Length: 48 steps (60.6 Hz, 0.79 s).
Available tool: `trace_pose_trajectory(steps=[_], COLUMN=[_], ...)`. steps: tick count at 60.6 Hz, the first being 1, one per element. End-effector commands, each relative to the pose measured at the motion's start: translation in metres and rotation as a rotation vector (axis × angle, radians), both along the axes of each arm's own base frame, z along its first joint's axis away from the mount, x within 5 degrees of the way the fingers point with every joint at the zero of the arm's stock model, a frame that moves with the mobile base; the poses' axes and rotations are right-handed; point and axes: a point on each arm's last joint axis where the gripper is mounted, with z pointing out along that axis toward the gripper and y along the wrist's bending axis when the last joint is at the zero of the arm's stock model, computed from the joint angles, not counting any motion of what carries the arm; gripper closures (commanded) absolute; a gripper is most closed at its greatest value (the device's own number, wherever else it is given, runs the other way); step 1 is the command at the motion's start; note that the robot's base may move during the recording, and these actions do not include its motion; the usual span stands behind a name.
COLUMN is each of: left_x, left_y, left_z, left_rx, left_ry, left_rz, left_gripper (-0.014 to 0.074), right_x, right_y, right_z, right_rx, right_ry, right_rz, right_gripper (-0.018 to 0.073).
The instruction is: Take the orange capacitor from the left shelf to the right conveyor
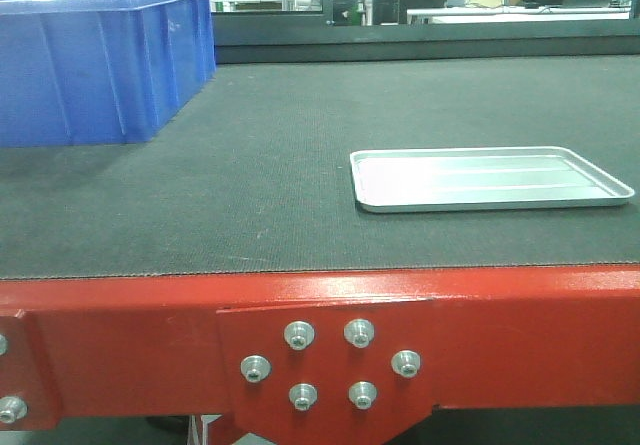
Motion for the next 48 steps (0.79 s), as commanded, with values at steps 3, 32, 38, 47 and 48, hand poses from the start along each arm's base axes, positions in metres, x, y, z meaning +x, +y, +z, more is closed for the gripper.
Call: trace_pose_trajectory(steps=[3, 32, 38, 47, 48], left_x=[-0.001, -0.001, -0.001, -0.001, -0.001], left_y=[0.001, 0.001, 0.001, 0.001, 0.001], left_z=[0.01, 0.01, 0.01, 0.01, 0.01], left_rx=[-0.012, -0.012, -0.012, -0.012, -0.012], left_ry=[-0.102, -0.102, -0.102, -0.102, -0.102], left_rz=[0.009, 0.009, 0.009, 0.009, 0.009], left_gripper=[0.0723, 0.0723, 0.0723, 0.0723, 0.0723], right_x=[0.023, 0.158, 0.182, 0.211, 0.213], right_y=[0.004, 0.045, 0.051, 0.059, 0.059], right_z=[0.027, 0.016, -0.007, -0.039, -0.042], right_rx=[-0.015, -0.002, -0.006, -0.017, -0.018], right_ry=[-0.12, -0.149, -0.099, -0.048, -0.046], right_rz=[0.013, 0.165, 0.175, 0.191, 0.193], right_gripper=[0.046, 0.046, 0.046, 0.046, 0.046])
